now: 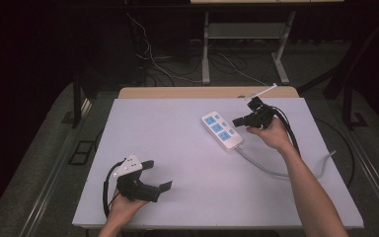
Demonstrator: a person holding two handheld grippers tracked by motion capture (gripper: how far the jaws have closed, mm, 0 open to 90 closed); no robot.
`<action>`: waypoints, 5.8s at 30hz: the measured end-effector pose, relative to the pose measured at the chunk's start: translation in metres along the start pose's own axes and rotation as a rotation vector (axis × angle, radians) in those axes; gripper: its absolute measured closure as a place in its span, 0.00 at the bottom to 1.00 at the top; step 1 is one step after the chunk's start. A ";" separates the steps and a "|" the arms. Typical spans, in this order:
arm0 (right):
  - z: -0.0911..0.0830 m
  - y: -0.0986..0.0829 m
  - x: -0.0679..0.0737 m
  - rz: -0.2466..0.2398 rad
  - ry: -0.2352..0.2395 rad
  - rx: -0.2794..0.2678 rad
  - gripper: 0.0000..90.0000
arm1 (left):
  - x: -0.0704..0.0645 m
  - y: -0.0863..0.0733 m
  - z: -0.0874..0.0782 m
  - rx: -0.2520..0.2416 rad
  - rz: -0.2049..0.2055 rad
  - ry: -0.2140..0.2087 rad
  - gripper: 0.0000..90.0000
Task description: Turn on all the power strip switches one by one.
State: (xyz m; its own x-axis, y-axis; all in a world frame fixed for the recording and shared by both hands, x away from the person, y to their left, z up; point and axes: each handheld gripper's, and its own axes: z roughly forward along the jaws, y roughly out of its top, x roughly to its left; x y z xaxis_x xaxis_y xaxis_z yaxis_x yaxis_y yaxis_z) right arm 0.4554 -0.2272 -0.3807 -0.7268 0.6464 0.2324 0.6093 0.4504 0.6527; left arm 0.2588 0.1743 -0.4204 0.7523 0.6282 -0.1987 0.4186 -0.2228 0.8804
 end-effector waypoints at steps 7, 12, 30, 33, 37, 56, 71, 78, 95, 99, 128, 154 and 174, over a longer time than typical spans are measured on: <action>0.009 -0.001 -0.002 0.009 0.005 0.011 1.00 | 0.001 0.000 0.000 0.000 0.002 -0.001 0.00; 0.015 -0.002 -0.005 0.022 -0.002 0.013 1.00 | 0.000 0.000 0.000 0.001 0.002 -0.002 0.00; 0.035 -0.010 -0.012 0.034 -0.002 0.055 1.00 | 0.001 0.000 0.000 0.002 0.001 -0.001 0.00; 0.036 -0.009 -0.010 0.004 -0.024 0.069 1.00 | 0.001 0.000 0.000 0.004 0.003 -0.004 0.00; 0.037 -0.009 -0.008 -0.011 -0.035 0.075 1.00 | 0.000 0.000 0.001 0.009 0.009 -0.007 0.00; 0.037 -0.009 -0.009 -0.018 -0.043 0.074 1.00 | 0.002 -0.001 0.002 0.014 0.005 -0.009 0.00; 0.025 -0.003 -0.012 -0.010 -0.041 0.067 1.00 | 0.002 0.000 0.002 0.013 0.005 -0.008 0.00; 0.015 0.004 -0.012 -0.018 -0.050 0.054 1.00 | 0.003 0.000 0.002 0.012 0.005 -0.006 0.00; 0.005 0.029 -0.012 -0.028 -0.058 0.015 1.00 | 0.004 0.000 0.001 0.009 0.002 -0.006 0.00; 0.011 0.033 -0.011 -0.041 -0.057 0.021 1.00 | 0.004 0.000 0.001 0.009 0.001 -0.006 0.00; 0.050 0.031 -0.018 -0.004 -0.048 0.065 1.00 | 0.006 0.000 -0.001 0.007 -0.001 -0.008 0.00; 0.066 0.020 -0.016 0.003 -0.039 0.054 1.00 | 0.004 -0.001 0.001 0.014 0.010 -0.011 0.00; 0.069 0.022 -0.017 0.018 -0.054 0.048 1.00 | 0.006 0.000 0.000 0.012 0.008 -0.010 0.00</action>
State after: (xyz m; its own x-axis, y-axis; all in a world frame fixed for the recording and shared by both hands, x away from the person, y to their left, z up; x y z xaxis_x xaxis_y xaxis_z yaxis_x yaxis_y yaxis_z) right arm 0.5030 -0.1859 -0.4195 -0.6984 0.6861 0.2038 0.6373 0.4666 0.6132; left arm 0.2630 0.1778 -0.4220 0.7604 0.6192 -0.1960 0.4185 -0.2363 0.8769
